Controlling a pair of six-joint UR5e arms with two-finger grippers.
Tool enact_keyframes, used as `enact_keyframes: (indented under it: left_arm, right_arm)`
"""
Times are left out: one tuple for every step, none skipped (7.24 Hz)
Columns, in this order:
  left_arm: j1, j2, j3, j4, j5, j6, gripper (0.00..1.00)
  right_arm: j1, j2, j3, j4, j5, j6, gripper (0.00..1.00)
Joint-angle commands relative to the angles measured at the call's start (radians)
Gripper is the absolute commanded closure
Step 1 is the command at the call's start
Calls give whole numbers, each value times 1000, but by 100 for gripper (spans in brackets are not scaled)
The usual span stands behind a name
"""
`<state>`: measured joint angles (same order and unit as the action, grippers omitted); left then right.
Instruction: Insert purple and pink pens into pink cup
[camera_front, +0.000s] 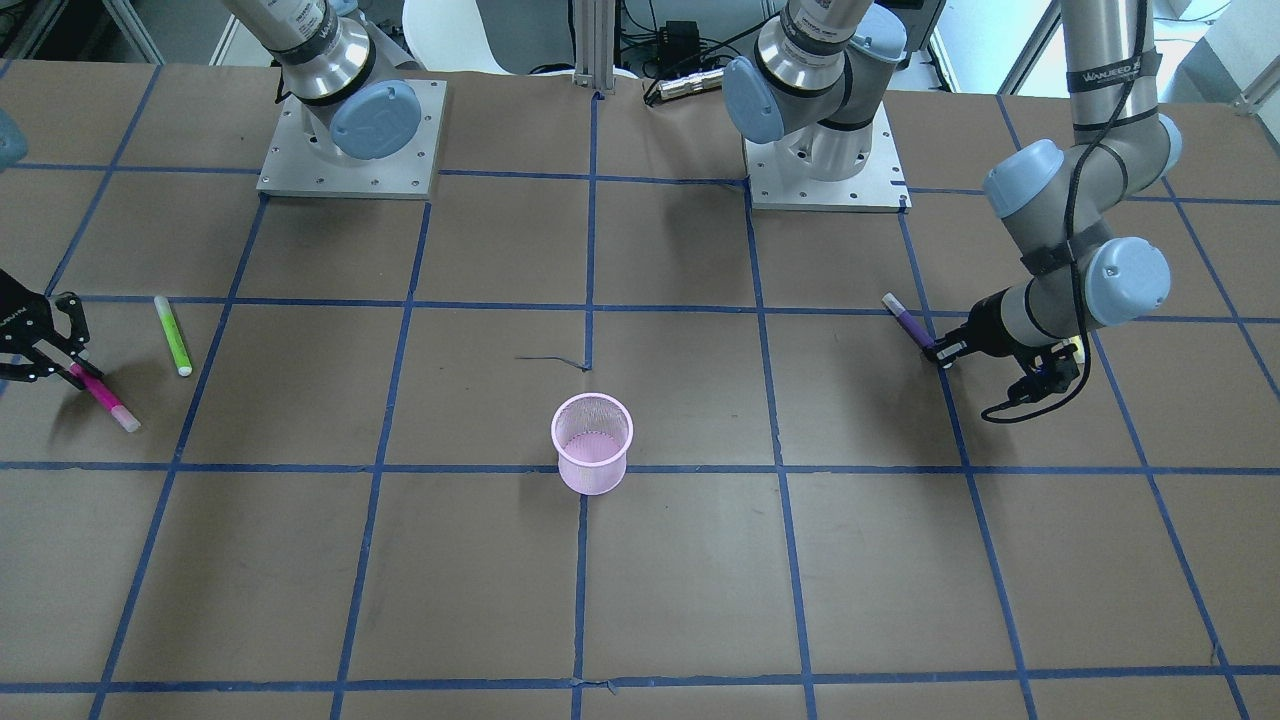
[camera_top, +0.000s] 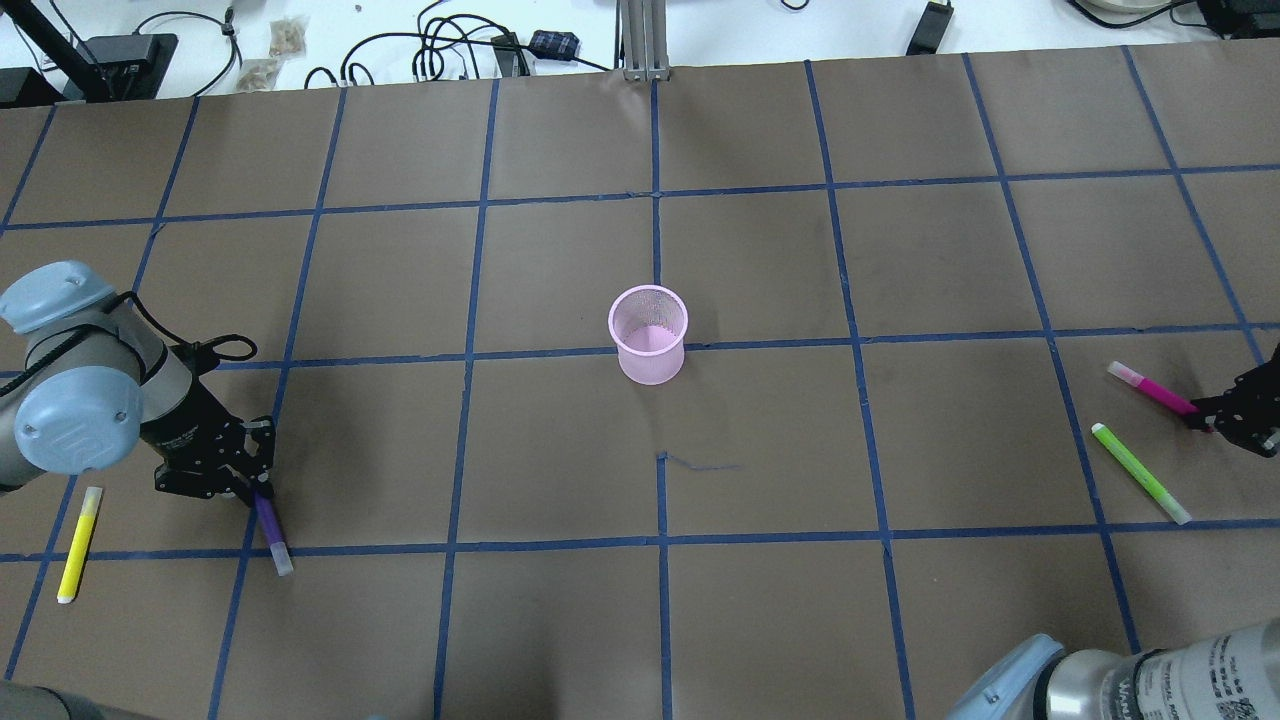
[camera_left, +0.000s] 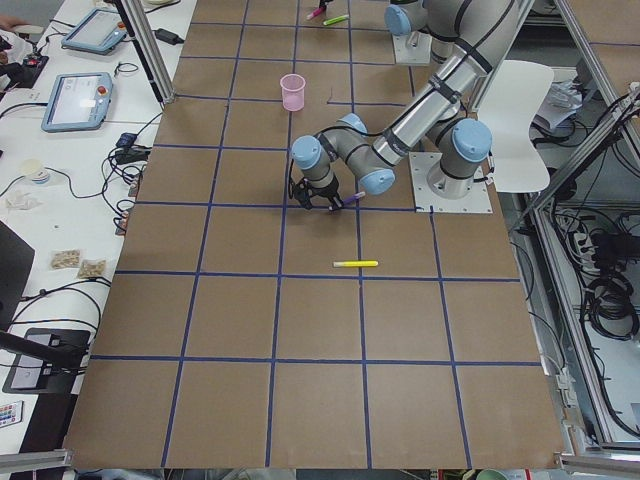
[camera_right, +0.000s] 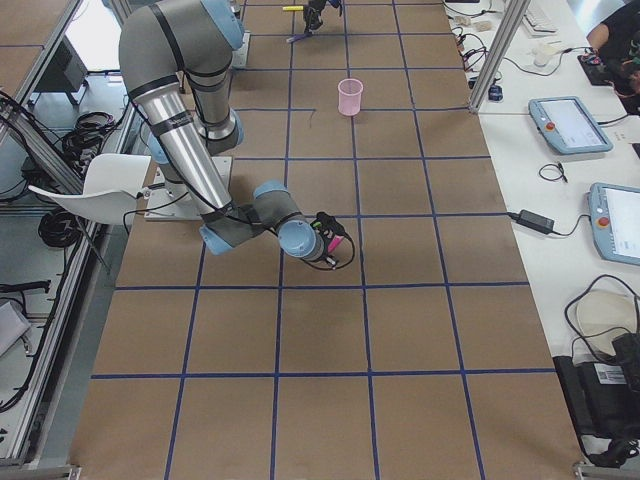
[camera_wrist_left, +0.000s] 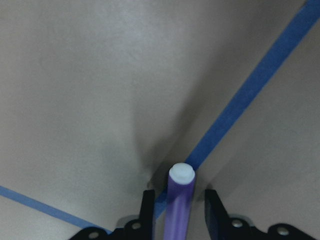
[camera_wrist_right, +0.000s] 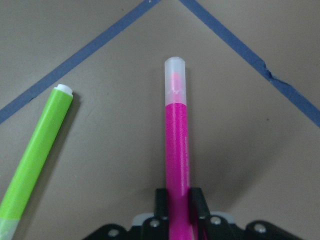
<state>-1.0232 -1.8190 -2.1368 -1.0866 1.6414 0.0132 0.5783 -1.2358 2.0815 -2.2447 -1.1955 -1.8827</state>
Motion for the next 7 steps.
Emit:
enact_keyframes:
  left_arm:
    - [0,7,24,5,-2,4,100]
    - [-5,19,66,-10,-5,2,100]
    - [-11,30,78,-13,-64,4,100]
    - [-14,41,83,-12,-81,4,100]
    - [-15,53,92,-10,-83,4,100]
    - [-15,67,110,-12,-83,4,100]
    - [-15,72,129,-12,-103,5,100]
  right_arm:
    - [0,-10,2,3,-12,13,100]
    - [0,-17,2,5,-9,20,100]
    - [8,-43,-6,11,-4,54,100]
    - [21,-101,-6,20,-3,95,100]
    - [66,-153,-8,22,-9,146,100]
    - [133,-198,-11,22,-27,218,100]
    - [211,-244,-20,19,-76,311,100]
